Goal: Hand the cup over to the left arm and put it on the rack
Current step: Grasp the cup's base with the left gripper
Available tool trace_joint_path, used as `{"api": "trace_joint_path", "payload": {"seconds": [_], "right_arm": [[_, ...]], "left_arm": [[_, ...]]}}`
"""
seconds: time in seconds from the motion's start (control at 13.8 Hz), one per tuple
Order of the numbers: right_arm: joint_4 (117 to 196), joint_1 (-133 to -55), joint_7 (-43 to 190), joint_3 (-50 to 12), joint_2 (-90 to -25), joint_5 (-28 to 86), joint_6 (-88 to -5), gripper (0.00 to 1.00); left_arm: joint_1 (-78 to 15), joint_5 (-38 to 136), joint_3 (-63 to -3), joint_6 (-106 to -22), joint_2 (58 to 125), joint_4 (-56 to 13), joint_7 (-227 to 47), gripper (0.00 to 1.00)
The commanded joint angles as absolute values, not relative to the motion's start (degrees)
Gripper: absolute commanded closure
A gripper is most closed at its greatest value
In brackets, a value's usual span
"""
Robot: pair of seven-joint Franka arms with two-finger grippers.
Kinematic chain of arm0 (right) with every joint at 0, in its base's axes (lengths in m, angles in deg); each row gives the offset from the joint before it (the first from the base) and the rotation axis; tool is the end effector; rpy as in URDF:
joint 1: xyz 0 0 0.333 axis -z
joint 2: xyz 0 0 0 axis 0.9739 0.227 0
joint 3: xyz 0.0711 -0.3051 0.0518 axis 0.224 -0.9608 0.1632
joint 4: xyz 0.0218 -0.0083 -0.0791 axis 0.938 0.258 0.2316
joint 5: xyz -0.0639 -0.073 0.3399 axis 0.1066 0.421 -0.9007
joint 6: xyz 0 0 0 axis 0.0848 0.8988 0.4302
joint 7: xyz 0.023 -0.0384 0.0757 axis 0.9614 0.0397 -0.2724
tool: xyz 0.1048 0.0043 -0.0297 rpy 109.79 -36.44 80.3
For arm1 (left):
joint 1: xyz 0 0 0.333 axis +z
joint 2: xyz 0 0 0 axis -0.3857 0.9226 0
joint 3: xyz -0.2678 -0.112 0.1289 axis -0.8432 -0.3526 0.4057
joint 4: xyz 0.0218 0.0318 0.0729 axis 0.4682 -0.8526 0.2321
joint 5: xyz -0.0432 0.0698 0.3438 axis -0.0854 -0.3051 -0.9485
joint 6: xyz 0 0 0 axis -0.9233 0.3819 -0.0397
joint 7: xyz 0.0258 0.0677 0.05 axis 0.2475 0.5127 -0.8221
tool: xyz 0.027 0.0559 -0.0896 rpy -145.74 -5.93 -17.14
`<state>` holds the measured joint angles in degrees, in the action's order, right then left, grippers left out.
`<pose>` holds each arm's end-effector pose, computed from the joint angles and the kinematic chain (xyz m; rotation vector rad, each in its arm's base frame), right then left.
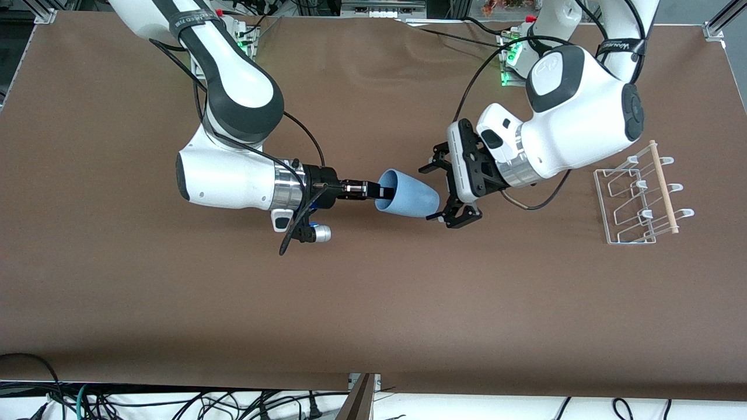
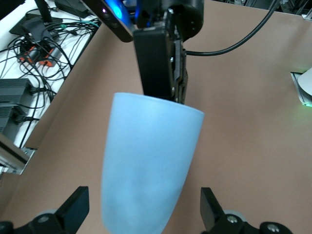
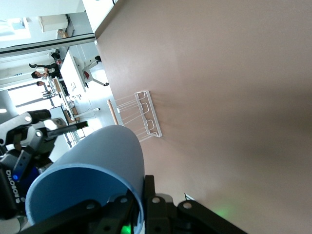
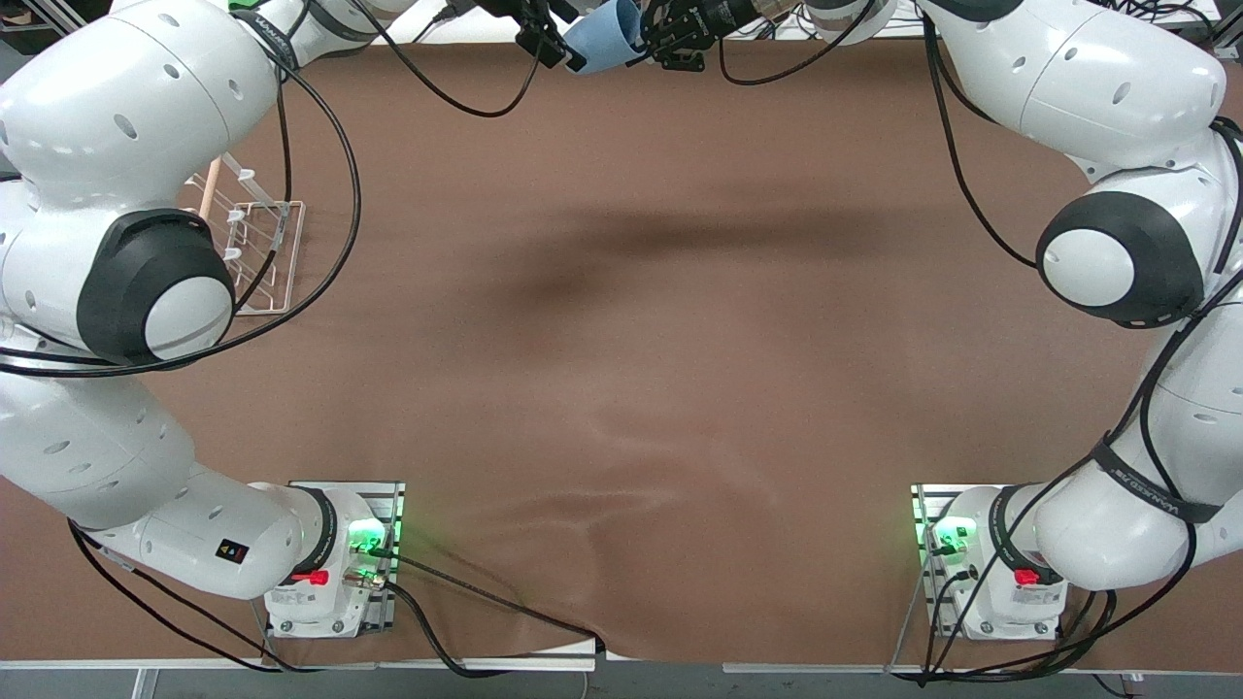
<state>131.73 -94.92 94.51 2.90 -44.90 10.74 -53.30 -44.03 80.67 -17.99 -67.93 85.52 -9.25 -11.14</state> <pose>0.6027 0.3903 0.4572 -2.1004 0.2149 0.2818 0.5816 -0.2952 0.5120 1.9617 -1.6294 0.6436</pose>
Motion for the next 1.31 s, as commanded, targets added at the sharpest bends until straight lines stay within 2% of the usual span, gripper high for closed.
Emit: {"api": "trace_joint_path", "payload": {"seconds": [0.0,0.07,0.22,0.29,0.44,0.51,0.58,0.73,0.8,0.87,1.24], "right_arm": [[129.8,-94.8,95.0,3.6,-43.8,9.7,-53.3,1.0],[129.8,-94.8,95.0,3.6,-43.8,9.7,-53.3,1.0],[129.8,-94.7,95.0,3.6,-43.8,9.8,-53.2,1.0],[129.8,-94.7,95.0,3.6,-43.8,9.7,-53.0,1.0],[129.8,-94.7,95.0,3.6,-43.8,9.7,-53.0,1.0],[129.8,-94.6,95.0,3.6,-43.9,9.7,-53.0,1.0],[129.8,-94.6,94.9,3.6,-43.9,9.7,-52.9,1.0],[129.8,-94.5,94.8,3.6,-43.9,9.7,-52.8,1.0],[129.8,-94.3,94.8,3.6,-44.0,9.7,-52.7,0.92],[129.8,-94.2,94.3,3.6,-44.0,9.8,-52.6,0.01],[129.7,-91.7,94.3,3.5,-44.2,9.8,-48.9,0.0]], "left_arm": [[-44.9,82.5,-17.4,-69.9,86.3,-9.0,-9.1,0.0],[-45.3,82.5,-17.4,-70.1,86.4,-9.0,-9.0,0.0],[-45.8,82.6,-17.4,-70.7,87.0,-8.9,-7.4,0.14],[-45.9,82.8,-17.4,-71.0,87.2,-8.9,-7.2,0.29],[-46.0,82.8,-17.4,-71.8,87.8,-8.8,-7.2,0.67],[-46.0,82.9,-17.4,-71.8,87.8,-8.8,-7.2,0.82],[-46.0,82.9,-17.4,-71.8,87.8,-8.7,-7.2,0.87],[-45.8,82.9,-17.4,-71.8,87.7,-8.8,-7.2,0.88],[-45.8,82.9,-17.4,-71.7,87.6,-8.8,-7.2,0.88],[-45.8,82.8,-17.4,-71.7,87.6,-8.7,-7.3,0.88],[-45.6,82.8,-17.4,-71.1,87.3,-8.8,-7.8,0.88]]}}
